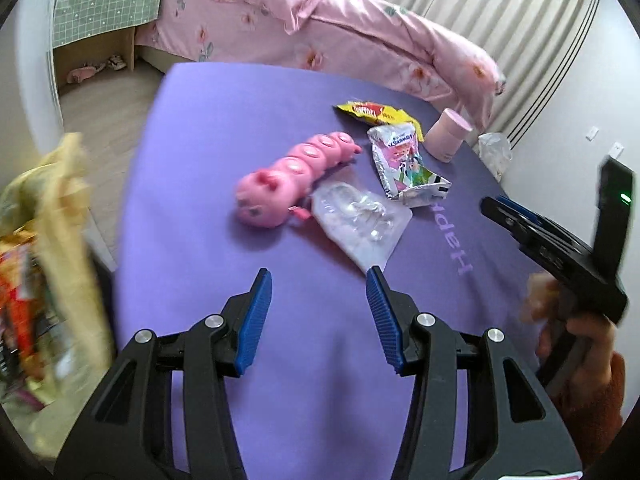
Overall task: Collect trash
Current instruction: 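Move both tools back to the table and grasp the pink candy bag with right tool, then grasp the clear plastic tray with left tool while right tool holds the candy bag, then drop the clear tray into the yellow bag with left tool while right tool carries candy bag over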
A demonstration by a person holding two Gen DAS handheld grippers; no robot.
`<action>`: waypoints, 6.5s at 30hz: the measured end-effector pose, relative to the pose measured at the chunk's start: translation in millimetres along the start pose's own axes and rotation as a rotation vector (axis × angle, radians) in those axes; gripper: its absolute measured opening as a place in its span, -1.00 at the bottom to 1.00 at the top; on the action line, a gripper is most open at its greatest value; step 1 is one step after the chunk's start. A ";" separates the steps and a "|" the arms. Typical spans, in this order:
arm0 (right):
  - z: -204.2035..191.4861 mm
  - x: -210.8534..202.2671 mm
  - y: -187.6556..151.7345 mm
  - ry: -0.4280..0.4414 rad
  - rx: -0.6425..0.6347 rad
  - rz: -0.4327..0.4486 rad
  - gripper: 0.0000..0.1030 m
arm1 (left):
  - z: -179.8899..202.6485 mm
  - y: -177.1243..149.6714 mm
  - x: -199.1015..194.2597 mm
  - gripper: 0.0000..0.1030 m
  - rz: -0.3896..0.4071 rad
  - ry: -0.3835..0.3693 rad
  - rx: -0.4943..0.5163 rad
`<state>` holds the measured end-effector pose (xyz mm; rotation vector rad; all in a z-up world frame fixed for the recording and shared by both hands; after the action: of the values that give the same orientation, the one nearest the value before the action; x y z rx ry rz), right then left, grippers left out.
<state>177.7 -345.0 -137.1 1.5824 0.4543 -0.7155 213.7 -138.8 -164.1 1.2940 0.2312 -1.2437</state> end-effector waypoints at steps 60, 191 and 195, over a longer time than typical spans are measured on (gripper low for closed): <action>-38.7 -16.3 -40.1 0.088 0.023 -0.030 -0.62 | -11.8 -16.7 -14.2 -0.87 -0.056 0.077 -0.024; -432.1 -31.2 -4.8 0.591 -0.576 -0.091 -0.49 | -290.2 -50.1 -295.7 -0.16 0.424 0.502 -0.444; -439.4 -28.3 -11.1 0.596 -0.599 -0.104 -0.29 | -293.4 -56.3 -291.7 -0.16 0.419 0.481 -0.460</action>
<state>230.1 91.7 -113.7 1.1755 1.0834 -0.1308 196.2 270.9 -85.5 1.1393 0.5266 -0.4720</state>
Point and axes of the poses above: each gripper's, at about its wrist camera, not at the fingertips, and x roughly the way its jaws point, z to its right, y to its top, the point moved 10 cm from there along x, roughly the way its jaws point, and after that the axes turned 1 degree about -y, right-handed, at the moved point
